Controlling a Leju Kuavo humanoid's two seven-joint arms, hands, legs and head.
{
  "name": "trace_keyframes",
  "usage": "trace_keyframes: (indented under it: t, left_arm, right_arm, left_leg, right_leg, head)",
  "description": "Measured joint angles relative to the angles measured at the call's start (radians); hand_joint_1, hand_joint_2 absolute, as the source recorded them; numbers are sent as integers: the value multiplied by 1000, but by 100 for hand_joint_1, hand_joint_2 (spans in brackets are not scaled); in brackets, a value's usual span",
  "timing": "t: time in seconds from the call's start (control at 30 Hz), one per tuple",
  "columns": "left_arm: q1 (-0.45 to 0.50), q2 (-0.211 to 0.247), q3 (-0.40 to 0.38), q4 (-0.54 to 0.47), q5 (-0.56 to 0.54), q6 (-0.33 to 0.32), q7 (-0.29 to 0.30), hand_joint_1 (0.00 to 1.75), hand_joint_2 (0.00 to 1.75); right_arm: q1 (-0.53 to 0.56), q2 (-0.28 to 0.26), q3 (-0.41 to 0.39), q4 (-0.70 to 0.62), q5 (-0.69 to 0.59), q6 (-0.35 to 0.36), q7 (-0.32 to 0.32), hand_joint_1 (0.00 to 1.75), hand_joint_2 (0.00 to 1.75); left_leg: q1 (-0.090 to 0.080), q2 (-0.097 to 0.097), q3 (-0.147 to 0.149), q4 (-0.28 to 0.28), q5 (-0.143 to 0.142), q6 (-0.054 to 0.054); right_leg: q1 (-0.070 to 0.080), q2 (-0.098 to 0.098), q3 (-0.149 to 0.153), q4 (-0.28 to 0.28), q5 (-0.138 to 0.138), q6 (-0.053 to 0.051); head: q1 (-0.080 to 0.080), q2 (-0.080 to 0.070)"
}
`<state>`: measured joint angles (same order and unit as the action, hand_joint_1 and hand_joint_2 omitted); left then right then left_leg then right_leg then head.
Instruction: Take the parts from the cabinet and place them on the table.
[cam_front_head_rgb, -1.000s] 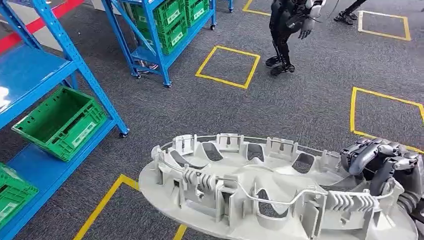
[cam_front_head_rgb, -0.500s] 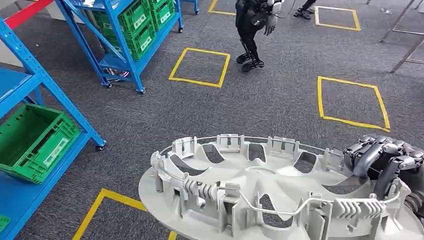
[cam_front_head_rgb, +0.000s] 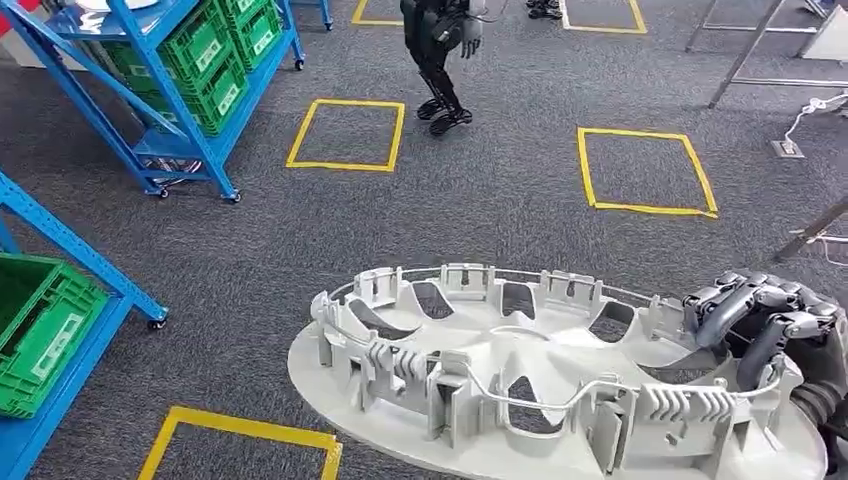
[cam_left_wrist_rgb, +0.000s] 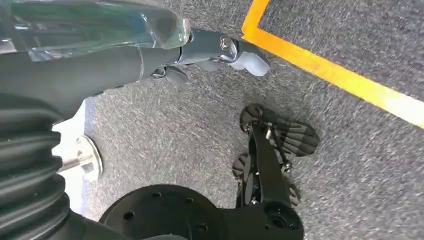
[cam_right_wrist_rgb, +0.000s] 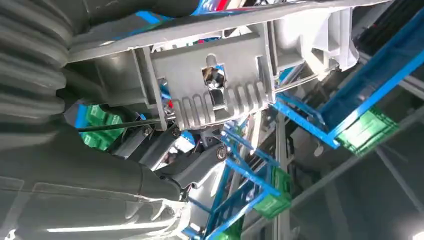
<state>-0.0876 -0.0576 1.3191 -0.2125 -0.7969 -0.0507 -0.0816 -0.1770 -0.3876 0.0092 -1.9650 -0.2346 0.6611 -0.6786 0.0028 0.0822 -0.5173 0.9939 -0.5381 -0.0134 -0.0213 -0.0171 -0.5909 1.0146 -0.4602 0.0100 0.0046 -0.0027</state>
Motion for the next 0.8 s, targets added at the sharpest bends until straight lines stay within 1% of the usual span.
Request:
trace_keyframes:
  t: [0.03, 0.07, 0.1, 0.13, 0.17, 0.2, 0.23, 0.27, 0.3, 0.33, 0.37, 0.4, 0.43, 0.47, 0.5, 0.53, 0.57, 0.6, 0.63, 0.67, 0.7, 0.73, 0.77, 0.8]
  left_arm:
    - [0, -1, 0, 0, -1, 0, 0, 0, 175]
    - [0, -1, -1, 1, -1, 0, 0, 0, 175]
    - [2, -1, 0, 2, -1, 0, 0, 0, 175]
    - [3, -1, -1, 2, -1, 0, 0, 0, 175]
    - [4, -1, -1, 2, -1, 0, 0, 0, 175]
    - [4, -2, -1, 2, -1, 0, 1, 0, 175]
    - [4, -2, -1, 3, -1, 2, 3, 0, 175]
    - [3, -2, -1, 3, -1, 8, 6, 0, 175]
    - [3, -2, -1, 3, -1, 15, 12, 0, 175]
    - [3, 0, -1, 3, 0, 20, 13, 0, 175]
    - [3, -1, -1, 3, 0, 24, 13, 0, 175]
    - [4, 0, -1, 3, 0, 31, 13, 0, 175]
    - [4, 0, -1, 3, 0, 38, 13, 0, 175]
    - [3, 2, -1, 3, 0, 42, 14, 0, 175]
    - [1, 1, -1, 3, 0, 43, 16, 0, 175]
    - [2, 3, -1, 3, -1, 45, 20, 0, 175]
    - [3, 3, -1, 3, -3, 45, 22, 0, 175]
    - [4, 4, -1, 3, -6, 45, 25, 0, 175]
    - [5, 5, -1, 3, -7, 45, 28, 0, 175]
    - [5, 5, -1, 3, -8, 46, 30, 0, 175]
    - [5, 4, -1, 3, -8, 45, 30, 0, 175]
    - [4, 3, -1, 3, -8, 44, 29, 0, 175]
    - [4, 2, -1, 3, -8, 41, 27, 0, 175]
    - [4, 1, -1, 3, -8, 41, 23, 0, 175]
  right_arm:
    - [-3, -1, 0, 0, 0, 0, 0, 175, 175]
    - [-3, 1, 1, 0, 1, 0, 0, 175, 175]
    - [-3, 2, 2, 0, 1, 0, -1, 175, 175]
    - [-3, 3, 2, 1, 1, 0, -1, 175, 175]
    - [-3, 3, 2, 2, 1, 0, -1, 175, 175]
    - [-2, 3, 2, 3, 1, 0, -1, 175, 175]
    - [-3, 4, 2, 5, 1, 0, -1, 175, 175]
    - [-3, 4, 2, 5, 1, 0, -3, 175, 175]
    - [-4, 4, 2, 6, 1, 0, -4, 175, 175]
    - [-4, 4, 2, 8, 1, 0, -6, 175, 175]
    - [-8, 4, 3, 10, 3, 0, -7, 175, 175]
    - [-9, 4, 3, 12, 6, 0, -8, 175, 175]
    - [-9, 2, 2, 13, 9, -1, -8, 175, 175]
    - [-9, -2, 0, 15, 11, -2, -8, 175, 175]
    - [-7, -7, -2, 15, 11, -2, -7, 175, 175]
    - [-9, -11, -4, 15, 10, -4, -6, 175, 175]
    - [-10, -11, -4, 16, 10, -5, -6, 175, 175]
    - [-8, -10, -3, 16, 10, -5, -5, 175, 175]
    - [-5, -10, -3, 17, 10, -6, -4, 175, 175]
    - [-2, -9, -3, 19, 11, -8, -2, 175, 175]
    - [2, -9, -3, 21, 14, -9, -2, 175, 175]
    - [6, -9, -3, 21, 18, -11, -2, 175, 175]
    - [7, -9, -3, 21, 20, -12, -1, 175, 175]
    - [7, -9, -3, 21, 22, -14, -1, 175, 175]
  left_leg:
    - [1, -39, -17, 41, -31, -2]
    - [1, -66, -54, 121, -74, -3]
    - [0, -78, -105, 222, -118, -4]
    - [0, -82, -144, 297, -142, -3]
    - [0, -82, -165, 332, -142, -2]
    - [0, -82, -159, 313, -119, 0]
    - [0, -83, -133, 254, -78, 3]
    - [1, -93, -84, 153, -25, 7]
    - [1, -122, -36, 57, 17, 11]
    - [2, -175, -13, 8, 13, 14]
    - [3, -164, -12, 0, 13, 12]
    - [-2, -155, -12, 1, 14, 13]
    - [-4, -145, -13, 3, 15, 17]
    - [-5, -136, -12, -1, 20, 24]
    - [2, -119, -6, -9, 28, 36]
    - [1, -111, -8, -9, 30, 39]
    - [-1, -98, -9, -9, 30, 41]
    - [-2, -86, -10, -9, 30, 42]
    - [-3, -72, -11, -8, 30, 42]
    - [-4, -59, -12, -8, 30, 42]
    - [-4, -47, -13, -8, 30, 42]
    - [-3, -36, -12, -8, 28, 42]
    - [-3, -26, -10, -8, 27, 40]
    - [-3, -18, -8, -8, 25, 37]
  right_leg:
    - [0, 7, -1, 0, 2, -5]
    - [0, 14, -3, 0, 3, -8]
    - [0, 24, -6, 0, 4, -10]
    - [2, 34, -7, 0, 5, -11]
    - [3, 44, -8, 0, 5, -12]
    - [4, 54, -7, 0, 5, -12]
    - [4, 64, -5, 1, 6, -11]
    - [4, 76, -3, 1, 7, -9]
    - [3, 86, -2, 1, 9, -7]
    - [5, 94, -5, 3, 9, -2]
    - [5, 105, -11, 4, 13, 4]
    - [1, 115, -15, 2, 16, 11]
    - [-3, 125, -16, -1, 21, 18]
    - [-4, 135, -20, -5, 25, 26]
    - [-5, 112, -29, 8, 18, 26]
    - [1, 65, -45, 40, -9, 27]
    - [2, 41, -73, 105, -49, 32]
    - [2, 30, -110, 189, -89, 35]
    - [2, 28, -146, 272, -120, 38]
    - [2, 27, -167, 322, -131, 40]
    - [2, 27, -161, 315, -120, 40]
    - [2, 24, -126, 257, -89, 38]
    - [2, 15, -76, 167, -50, 36]
    - [2, -8, -19, 64, -14, 33]
  head:
    - [-3, 0]
    - [-4, 0]
    - [-5, 0]
    - [-5, 0]
    - [-4, 0]
    - [-5, 0]
    - [-5, 0]
    - [-5, 0]
    - [-5, 0]
    - [-4, 0]
    - [-3, 0]
    - [-4, 0]
    - [-4, 0]
    - [-4, 0]
    - [-4, 0]
    - [2, 0]
    - [4, 0]
    - [4, 0]
    - [4, 0]
    - [4, 0]
    - [4, 0]
    - [5, 0]
    - [6, 0]
    - [6, 0]
